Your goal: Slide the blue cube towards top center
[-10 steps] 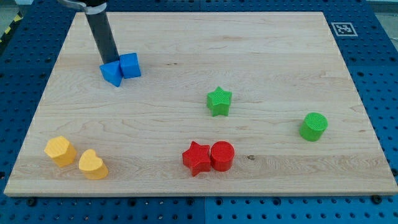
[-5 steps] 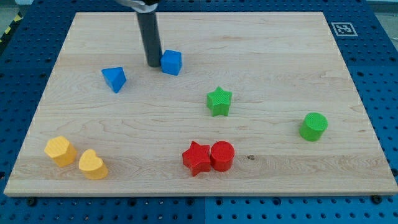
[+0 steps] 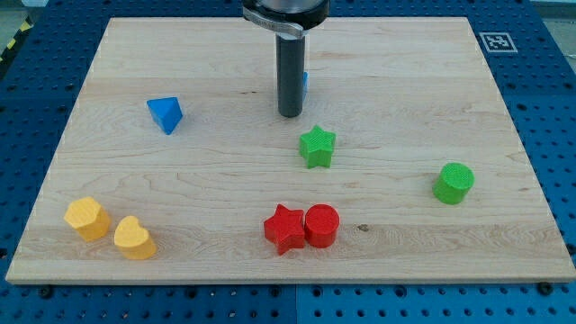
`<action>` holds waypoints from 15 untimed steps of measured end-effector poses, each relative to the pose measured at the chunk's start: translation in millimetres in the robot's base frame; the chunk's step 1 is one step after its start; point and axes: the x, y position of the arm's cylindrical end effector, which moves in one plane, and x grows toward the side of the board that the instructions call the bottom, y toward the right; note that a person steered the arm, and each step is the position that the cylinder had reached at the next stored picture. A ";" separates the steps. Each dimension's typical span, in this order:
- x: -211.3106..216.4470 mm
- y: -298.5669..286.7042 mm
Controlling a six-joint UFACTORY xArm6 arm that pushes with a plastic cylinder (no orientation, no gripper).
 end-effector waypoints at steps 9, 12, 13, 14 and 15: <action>-23.9 -21.6; -59.2 -16.7; -87.3 -16.3; -110.9 -12.7; -119.4 -12.7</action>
